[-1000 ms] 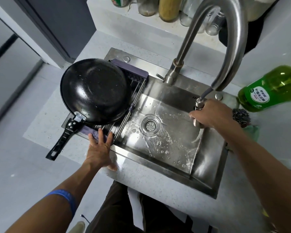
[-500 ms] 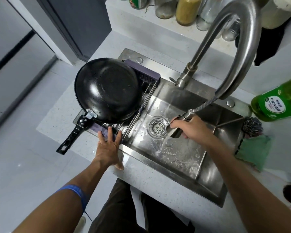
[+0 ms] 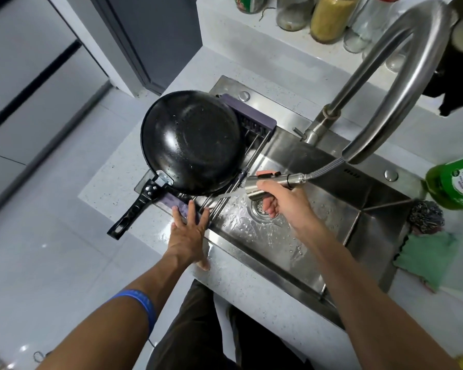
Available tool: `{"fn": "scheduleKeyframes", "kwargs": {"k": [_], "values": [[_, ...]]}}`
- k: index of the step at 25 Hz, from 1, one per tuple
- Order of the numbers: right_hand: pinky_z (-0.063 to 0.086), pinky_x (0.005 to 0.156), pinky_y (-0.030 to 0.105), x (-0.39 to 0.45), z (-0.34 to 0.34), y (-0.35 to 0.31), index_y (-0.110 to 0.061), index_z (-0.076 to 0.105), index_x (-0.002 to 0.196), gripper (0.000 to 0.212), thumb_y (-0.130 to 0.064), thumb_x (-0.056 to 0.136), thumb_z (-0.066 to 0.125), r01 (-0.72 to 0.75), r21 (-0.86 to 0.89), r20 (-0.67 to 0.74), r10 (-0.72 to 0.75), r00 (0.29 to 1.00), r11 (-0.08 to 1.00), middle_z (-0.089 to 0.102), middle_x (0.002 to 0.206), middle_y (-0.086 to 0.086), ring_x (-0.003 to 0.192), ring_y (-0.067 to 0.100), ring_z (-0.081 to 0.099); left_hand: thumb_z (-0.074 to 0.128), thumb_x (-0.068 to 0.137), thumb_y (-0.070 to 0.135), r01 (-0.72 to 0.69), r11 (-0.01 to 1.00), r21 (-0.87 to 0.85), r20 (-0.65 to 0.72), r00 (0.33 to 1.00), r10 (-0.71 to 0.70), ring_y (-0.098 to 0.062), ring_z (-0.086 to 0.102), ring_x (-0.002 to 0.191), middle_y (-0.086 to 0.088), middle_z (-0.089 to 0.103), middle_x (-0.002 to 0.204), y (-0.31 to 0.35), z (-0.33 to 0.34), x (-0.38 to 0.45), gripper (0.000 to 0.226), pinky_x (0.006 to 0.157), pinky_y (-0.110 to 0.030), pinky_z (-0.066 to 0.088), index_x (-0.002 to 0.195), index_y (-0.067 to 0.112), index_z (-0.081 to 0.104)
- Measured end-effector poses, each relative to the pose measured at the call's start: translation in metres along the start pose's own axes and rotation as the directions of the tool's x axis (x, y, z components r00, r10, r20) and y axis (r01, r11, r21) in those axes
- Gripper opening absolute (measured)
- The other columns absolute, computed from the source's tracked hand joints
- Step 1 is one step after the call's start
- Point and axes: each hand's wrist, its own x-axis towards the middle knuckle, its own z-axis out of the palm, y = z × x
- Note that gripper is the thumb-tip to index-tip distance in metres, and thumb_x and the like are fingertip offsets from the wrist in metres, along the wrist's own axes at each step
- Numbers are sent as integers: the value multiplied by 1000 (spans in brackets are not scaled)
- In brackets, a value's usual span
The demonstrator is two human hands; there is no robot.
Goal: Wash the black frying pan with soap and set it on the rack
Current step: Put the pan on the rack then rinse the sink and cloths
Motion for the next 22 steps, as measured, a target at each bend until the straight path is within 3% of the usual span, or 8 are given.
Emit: {"fn": "scheduleKeyframes", "kwargs": {"k": [3,8,10,12,16,22], "values": [[48,53,28,3,3,2,-1,72,85,27,-27,89,70,-8,26,-19,9,1000,1000,66,67,15,59,21,57,81,53,66,1,1000,10,-7,1000,-1,-53,-27,134,-11,-34,153,-1,1,1,147,115,-56,15,148,30,-25],[48,53,24,18,-14,-2,-16,74,84,13,-27,88,71,26,-44,-67,-29,997,999,68,64,9,56,15,58,82,53,65,-1,1000,-6,-15,1000,1,-53,-27,134,-9,-34,153,0,1,1,147,113,-54,21,148,31,-25],[49,53,23,23,-20,-4,-22,75,93,6,-24,90,69,74,-61,-41,-77,996,995,67,65,7,57,13,58,82,53,65,-2,1000,0,-14,1000,2,-53,-26,134,-10,-34,153,0,0,0,147,113,-55,21,148,30,-25],[49,55,23,31,-22,-7,-29,71,104,16,-20,91,68,119,-57,-43,-121,992,991,67,69,8,60,13,58,82,53,63,-6,1000,-5,-14,1000,6,-54,-26,134,-11,-35,153,-1,0,0,147,113,-55,23,148,30,-25],[51,55,21,49,-21,-15,-39,66,106,25,-17,93,65,187,-29,-145,-189,971,982,69,76,7,62,11,59,81,54,64,-12,1000,7,-25,1000,12,-54,-25,135,-12,-35,153,-1,2,-1,147,115,-54,20,147,28,-26],[52,61,18,67,-18,-23,-35,62,124,34,-24,92,68,227,7,-174,-223,959,974,72,98,6,78,14,63,81,54,65,-11,1000,13,-35,999,12,-55,-24,135,-12,-34,153,-1,2,1,146,116,-54,19,148,29,-25]]}}
